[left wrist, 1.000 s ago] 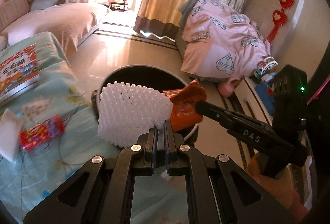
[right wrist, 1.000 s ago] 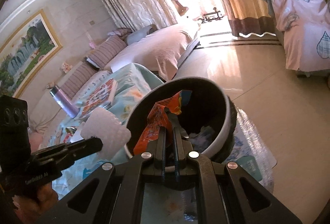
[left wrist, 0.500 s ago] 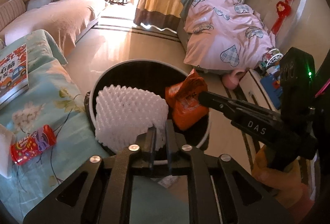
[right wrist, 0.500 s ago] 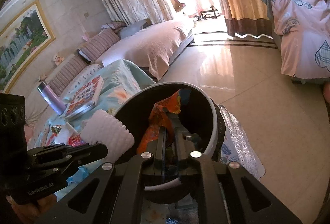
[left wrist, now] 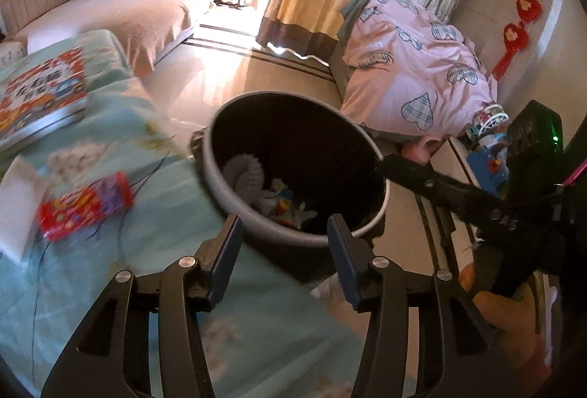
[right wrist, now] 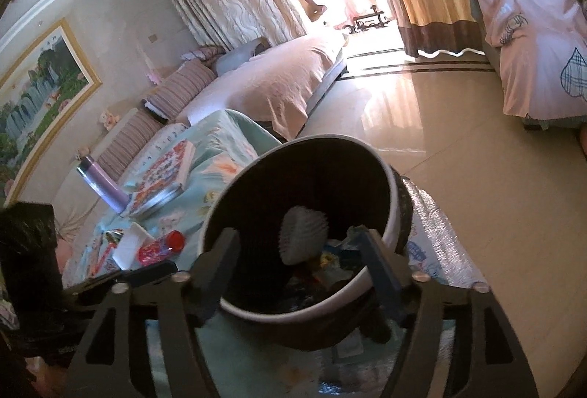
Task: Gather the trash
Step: 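Carry the foam net and chip bag to the bin and release both, then grasp the red juice carton with the left gripper while the right grasps the blue brush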
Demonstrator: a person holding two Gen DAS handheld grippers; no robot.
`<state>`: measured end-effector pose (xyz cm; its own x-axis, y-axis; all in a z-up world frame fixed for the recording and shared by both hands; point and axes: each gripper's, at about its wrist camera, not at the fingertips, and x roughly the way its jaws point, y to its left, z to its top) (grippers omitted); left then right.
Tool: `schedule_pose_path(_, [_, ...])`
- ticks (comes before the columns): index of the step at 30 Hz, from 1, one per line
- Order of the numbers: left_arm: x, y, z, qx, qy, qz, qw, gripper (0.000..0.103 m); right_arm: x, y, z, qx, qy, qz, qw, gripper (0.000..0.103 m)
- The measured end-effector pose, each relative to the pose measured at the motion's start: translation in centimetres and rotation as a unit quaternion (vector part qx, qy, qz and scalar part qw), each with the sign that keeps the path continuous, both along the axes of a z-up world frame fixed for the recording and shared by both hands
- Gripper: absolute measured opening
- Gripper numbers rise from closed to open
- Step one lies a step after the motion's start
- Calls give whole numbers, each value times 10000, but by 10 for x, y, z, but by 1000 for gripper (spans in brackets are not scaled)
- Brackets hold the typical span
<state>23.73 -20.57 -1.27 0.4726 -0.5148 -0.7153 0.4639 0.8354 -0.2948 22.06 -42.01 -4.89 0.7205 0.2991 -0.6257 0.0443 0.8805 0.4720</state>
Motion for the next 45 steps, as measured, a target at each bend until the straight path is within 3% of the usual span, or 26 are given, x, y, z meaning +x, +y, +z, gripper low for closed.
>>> schedule_pose_path(6, [-17,47,-6,-35,44,421,9991,51,-17,29,5,127,-164,83,9998,90])
schedule_pose_path(26, [-55,196,-22,-25,75,1772,9841,59,-20,159,-1,77,-52,1073,9942,93])
schedule_pose_path(37, [-54,238,-21,95,-43,2148,9766,66,-19,195,-9,-191,130,1260,9918,93])
schedule_pose_path(45, [-32,255,-21,466,-214,2300,9718,75,-16,203,-24,-519,426,1199,9905,93])
